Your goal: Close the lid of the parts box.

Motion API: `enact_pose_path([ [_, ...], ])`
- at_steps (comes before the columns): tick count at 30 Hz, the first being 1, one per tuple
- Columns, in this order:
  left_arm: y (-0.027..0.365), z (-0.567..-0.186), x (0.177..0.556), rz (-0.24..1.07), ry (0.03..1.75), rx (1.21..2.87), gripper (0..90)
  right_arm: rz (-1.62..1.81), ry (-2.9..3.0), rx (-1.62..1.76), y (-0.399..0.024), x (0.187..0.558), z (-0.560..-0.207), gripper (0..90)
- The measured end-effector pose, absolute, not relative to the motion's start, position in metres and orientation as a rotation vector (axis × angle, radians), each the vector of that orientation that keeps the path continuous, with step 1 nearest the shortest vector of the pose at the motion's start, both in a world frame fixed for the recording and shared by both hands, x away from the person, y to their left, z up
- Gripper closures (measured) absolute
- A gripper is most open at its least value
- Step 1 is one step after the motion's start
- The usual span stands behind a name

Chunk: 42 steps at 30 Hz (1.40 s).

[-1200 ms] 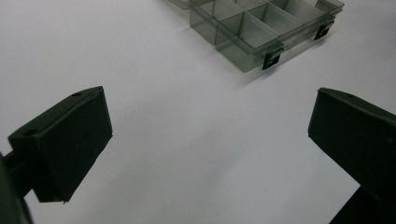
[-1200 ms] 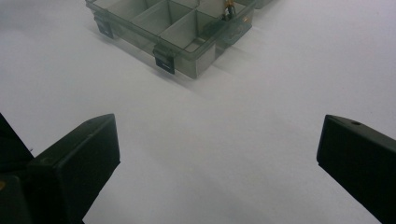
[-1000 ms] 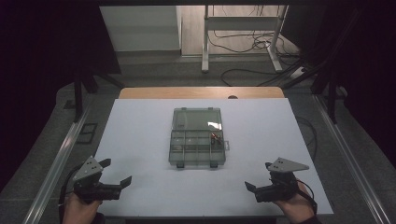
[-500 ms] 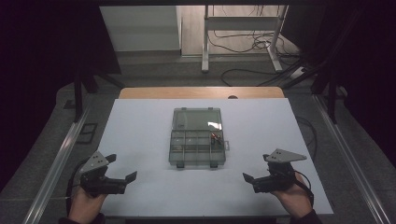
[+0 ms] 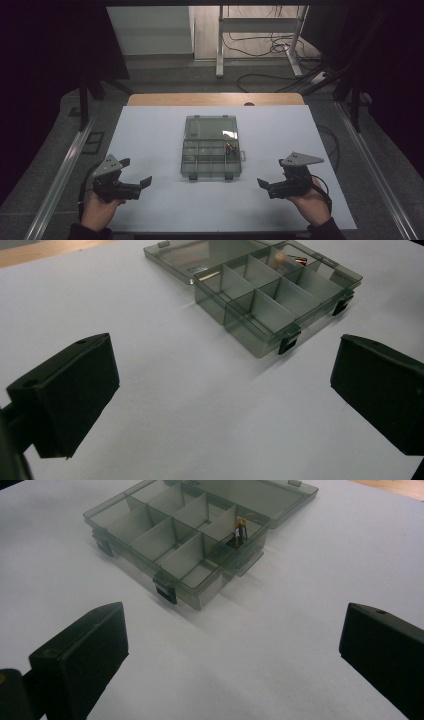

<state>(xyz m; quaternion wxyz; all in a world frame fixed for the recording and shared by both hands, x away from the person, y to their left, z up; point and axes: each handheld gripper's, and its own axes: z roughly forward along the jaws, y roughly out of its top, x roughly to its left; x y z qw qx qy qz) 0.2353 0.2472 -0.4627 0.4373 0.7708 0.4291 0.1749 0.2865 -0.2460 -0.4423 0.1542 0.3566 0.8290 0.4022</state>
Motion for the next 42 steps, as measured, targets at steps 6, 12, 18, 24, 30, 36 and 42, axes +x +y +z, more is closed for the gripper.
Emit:
enact_pose_path([
  [6,0.240,-0.462,0.243,0.425,1.051,1.948,0.0,1.147,2.388,1.007,-0.240,0.295,-0.442,0.0],
  [12,0.239,-0.461,0.251,0.401,1.048,1.939,0.0,1.161,2.386,1.006,-0.236,0.302,-0.439,0.0],
  [18,0.235,-0.457,0.261,0.382,1.037,1.927,0.1,1.169,2.384,1.008,-0.231,0.310,-0.438,0.0],
  [24,0.230,-0.455,0.270,0.383,1.027,1.935,0.0,1.181,2.379,1.006,-0.227,0.317,-0.435,0.0],
  [30,0.226,-0.454,0.280,0.365,1.017,1.931,0.1,1.183,2.380,1.013,-0.223,0.325,-0.433,0.0],
  [36,0.223,-0.454,0.288,0.360,1.010,1.944,0.0,1.169,2.388,1.019,-0.219,0.334,-0.433,0.0],
  [42,0.219,-0.454,0.297,0.351,1.000,1.951,0.1,1.151,2.397,1.046,-0.217,0.345,-0.434,0.0],
])
